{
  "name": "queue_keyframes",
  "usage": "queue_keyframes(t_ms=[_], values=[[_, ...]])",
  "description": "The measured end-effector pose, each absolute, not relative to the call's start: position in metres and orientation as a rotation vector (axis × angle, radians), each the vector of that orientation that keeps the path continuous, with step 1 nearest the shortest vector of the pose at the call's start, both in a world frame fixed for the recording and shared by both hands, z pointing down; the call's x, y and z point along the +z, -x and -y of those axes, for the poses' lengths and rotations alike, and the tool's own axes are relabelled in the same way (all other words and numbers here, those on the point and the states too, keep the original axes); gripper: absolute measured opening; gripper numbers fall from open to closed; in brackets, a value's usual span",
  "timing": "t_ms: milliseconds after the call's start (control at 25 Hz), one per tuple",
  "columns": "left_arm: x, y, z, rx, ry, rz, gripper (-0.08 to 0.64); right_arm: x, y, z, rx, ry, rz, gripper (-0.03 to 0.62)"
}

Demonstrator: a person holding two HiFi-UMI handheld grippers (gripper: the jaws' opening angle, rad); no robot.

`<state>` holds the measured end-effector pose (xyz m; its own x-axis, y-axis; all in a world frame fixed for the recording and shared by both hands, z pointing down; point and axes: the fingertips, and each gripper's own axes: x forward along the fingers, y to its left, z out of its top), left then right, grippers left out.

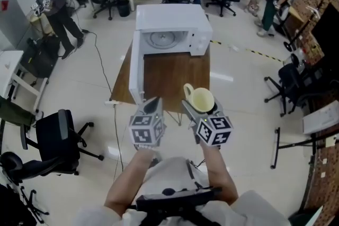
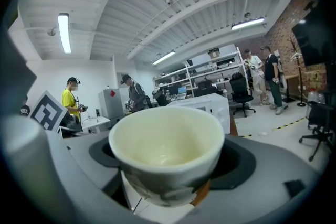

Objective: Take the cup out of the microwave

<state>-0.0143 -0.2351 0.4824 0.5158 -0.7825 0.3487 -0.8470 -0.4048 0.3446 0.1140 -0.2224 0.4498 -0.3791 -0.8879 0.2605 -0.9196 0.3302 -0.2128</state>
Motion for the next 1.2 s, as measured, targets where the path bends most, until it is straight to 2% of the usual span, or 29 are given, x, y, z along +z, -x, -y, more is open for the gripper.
queue_keyframes(t_ms=[1200], values=[[0.479, 0.007, 0.237, 0.165, -2.294, 1.312, -0.005, 0.438, -0.112, 0.229, 0.469, -1.698, 2.519, 0.471]])
